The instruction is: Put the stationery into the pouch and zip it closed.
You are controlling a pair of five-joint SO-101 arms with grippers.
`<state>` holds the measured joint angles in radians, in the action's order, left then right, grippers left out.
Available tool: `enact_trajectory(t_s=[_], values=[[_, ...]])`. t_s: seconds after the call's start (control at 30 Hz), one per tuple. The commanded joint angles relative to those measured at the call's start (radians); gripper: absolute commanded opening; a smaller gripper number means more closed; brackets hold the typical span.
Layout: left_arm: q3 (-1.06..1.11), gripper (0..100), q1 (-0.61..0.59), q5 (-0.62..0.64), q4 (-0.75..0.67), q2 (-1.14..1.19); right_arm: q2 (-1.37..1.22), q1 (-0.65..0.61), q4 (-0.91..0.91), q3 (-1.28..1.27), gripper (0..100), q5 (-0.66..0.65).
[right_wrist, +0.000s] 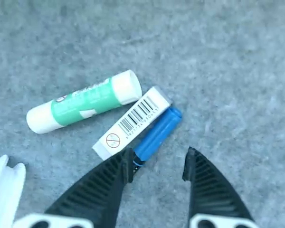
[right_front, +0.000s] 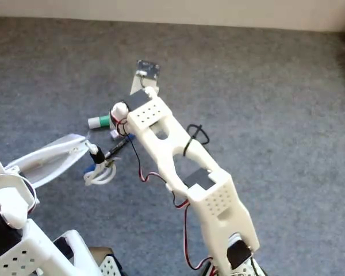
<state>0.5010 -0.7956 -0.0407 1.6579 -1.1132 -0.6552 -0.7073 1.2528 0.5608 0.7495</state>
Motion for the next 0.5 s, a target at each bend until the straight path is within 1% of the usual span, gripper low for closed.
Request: enact_trajectory(t_s=[0.0,0.23,0.47], values=[[-0.007,1,-0.002,-0.006,-0.005,0.016,-0.001,-0.008,-0.028,0.056,17.0,-0.018],[-0.007,1,-0.005,-0.006,-0.005,0.016,-0.105,-0.007,-0.008,0.062,17.0,-0.020],[-0.007,1,-0.007,-0.006,-0.003,0.016,-0.111,-0.007,0.042,0.064,17.0,-0.015]])
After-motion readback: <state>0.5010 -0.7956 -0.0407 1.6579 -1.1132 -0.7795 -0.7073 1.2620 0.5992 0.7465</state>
